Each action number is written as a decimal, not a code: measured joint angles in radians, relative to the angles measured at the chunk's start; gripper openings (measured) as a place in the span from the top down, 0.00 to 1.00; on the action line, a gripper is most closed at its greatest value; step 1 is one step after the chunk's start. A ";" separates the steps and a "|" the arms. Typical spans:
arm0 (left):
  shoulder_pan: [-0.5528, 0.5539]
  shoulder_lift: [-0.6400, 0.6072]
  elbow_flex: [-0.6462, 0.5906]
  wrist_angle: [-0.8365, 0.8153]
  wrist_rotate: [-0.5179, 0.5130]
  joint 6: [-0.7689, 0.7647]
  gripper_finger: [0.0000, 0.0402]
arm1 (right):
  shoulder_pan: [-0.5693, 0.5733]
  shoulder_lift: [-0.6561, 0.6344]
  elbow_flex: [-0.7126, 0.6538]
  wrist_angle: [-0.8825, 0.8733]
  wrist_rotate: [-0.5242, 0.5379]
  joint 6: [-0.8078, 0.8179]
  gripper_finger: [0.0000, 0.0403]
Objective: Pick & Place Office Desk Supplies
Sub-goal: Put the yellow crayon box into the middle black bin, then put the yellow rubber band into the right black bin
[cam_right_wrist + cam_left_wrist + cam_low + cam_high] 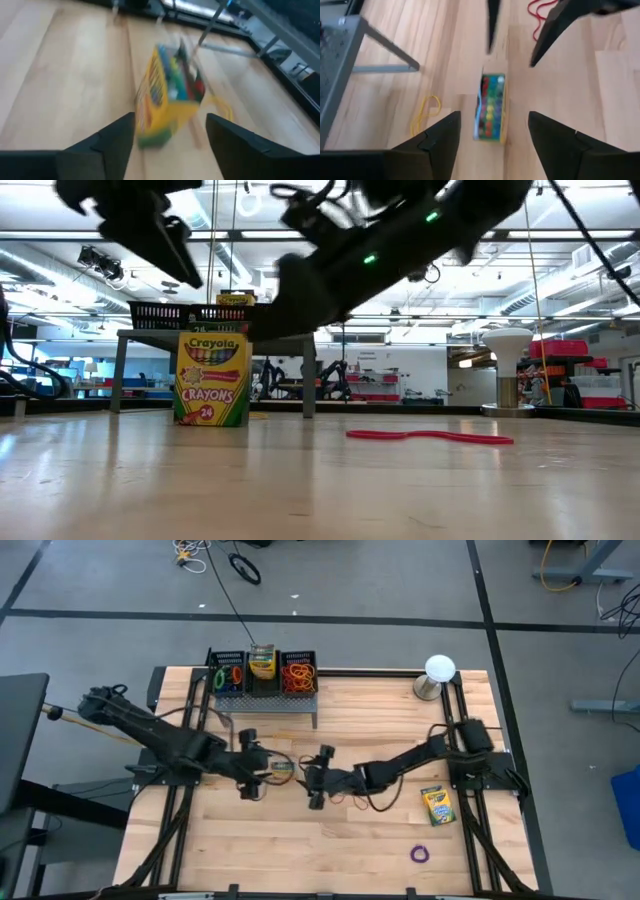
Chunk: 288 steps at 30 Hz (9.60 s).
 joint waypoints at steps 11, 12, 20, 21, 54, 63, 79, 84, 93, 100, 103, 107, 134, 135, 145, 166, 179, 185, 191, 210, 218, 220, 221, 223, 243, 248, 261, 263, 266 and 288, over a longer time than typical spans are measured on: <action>0.140 0.191 0.180 -0.080 0.138 0.074 0.34 | 0.158 -0.248 -0.364 0.079 0.064 0.160 0.89; 0.148 0.212 0.188 -0.086 0.145 0.085 0.33 | 0.172 -0.262 -0.383 0.080 0.078 0.167 0.93; 0.185 0.366 0.281 -0.196 0.206 0.093 0.28 | 0.217 -0.282 -0.415 0.103 0.127 0.171 0.93; 0.186 0.377 0.286 -0.198 0.208 0.093 0.28 | 0.217 -0.282 -0.415 0.106 0.127 0.167 0.92; 0.248 0.365 0.710 -0.740 0.213 0.287 0.76 | 0.217 -0.281 -0.415 0.110 0.126 0.149 0.97; 0.579 0.359 0.996 -0.903 0.165 0.546 0.76 | 0.209 -0.281 -0.415 0.112 0.124 0.122 0.97; 1.004 0.478 0.996 -0.810 0.291 0.857 0.76 | 0.196 -0.281 -0.414 0.114 0.091 0.096 0.97; 1.000 0.505 0.996 -0.790 0.300 0.902 0.76 | 0.196 -0.281 -0.414 0.114 0.087 0.096 0.97; 1.001 0.544 0.996 -0.781 0.315 0.909 0.76 | 0.196 -0.281 -0.414 0.114 0.087 0.096 0.97; 0.994 0.544 0.996 -0.776 0.305 0.851 0.66 | 0.197 -0.281 -0.414 0.114 0.087 0.097 0.97; 0.994 0.544 0.996 -0.776 0.296 0.845 0.60 | 0.197 -0.281 -0.414 0.114 0.087 0.097 0.97; 0.984 0.544 0.996 -0.777 0.255 0.857 0.57 | 0.197 -0.281 -0.414 0.114 0.087 0.097 0.97; 0.910 0.520 0.996 -0.776 0.094 0.796 0.51 | 0.197 -0.281 -0.414 0.123 0.071 0.097 0.97; 0.905 0.514 0.996 -0.776 0.092 0.792 0.50 | 0.197 -0.281 -0.414 0.123 0.071 0.097 0.97; 0.855 0.448 0.996 -0.772 -0.004 0.784 0.43 | 0.197 -0.281 -0.414 0.128 0.068 0.099 0.97; 0.307 0.083 0.188 0.082 0.099 0.268 0.98 | 0.214 -0.281 -0.414 0.045 -0.007 0.219 0.97; 0.132 0.153 -0.218 0.519 -0.053 -0.074 0.95 | 0.238 -0.281 -0.414 0.032 -0.006 0.326 0.97; 0.174 0.170 -0.218 0.339 -0.114 -0.224 0.86 | 0.238 -0.281 -0.414 0.033 -0.005 0.326 0.97; 0.245 0.214 -0.217 0.298 -0.060 -0.326 0.65 | 0.238 -0.281 -0.414 0.033 -0.005 0.323 0.97; 0.492 0.409 -0.213 0.401 0.036 -0.157 0.58 | 0.238 -0.281 -0.414 0.032 -0.006 0.323 0.97; 0.460 0.399 -0.214 0.397 0.082 -0.049 0.93 | 0.238 -0.281 -0.414 0.032 -0.006 0.315 0.97; 0.438 0.380 -0.216 0.386 0.097 -0.035 0.98 | 0.238 -0.281 -0.414 0.032 -0.006 0.315 0.97; 0.426 0.367 -0.219 0.378 0.111 -0.029 0.98 | 0.238 -0.281 -0.414 0.032 -0.006 0.315 0.97; 0.394 0.335 -0.220 0.371 0.130 -0.024 0.98 | 0.238 -0.281 -0.414 0.032 -0.006 0.315 0.97; 0.047 0.196 -0.218 0.199 0.085 -0.248 0.95 | 0.238 -0.281 -0.414 0.032 -0.006 0.315 0.97; 0.064 0.253 -0.217 0.214 -0.006 -0.239 0.82 | 0.231 -0.281 -0.414 0.036 -0.006 0.315 0.97; 0.204 0.370 -0.213 0.222 -0.091 0.367 0.53 | 0.224 -0.281 -0.414 0.040 -0.006 0.315 0.97; 0.215 0.386 -0.211 0.230 -0.102 0.419 0.53 | 0.224 -0.281 -0.414 0.039 -0.006 0.315 0.97; 0.220 0.395 -0.213 0.244 -0.100 0.470 0.60 | 0.224 -0.281 -0.414 0.039 -0.006 0.315 0.97; 0.015 0.336 -0.051 0.031 0.204 0.172 0.97 | 0.224 -0.281 -0.414 0.039 -0.006 0.315 0.97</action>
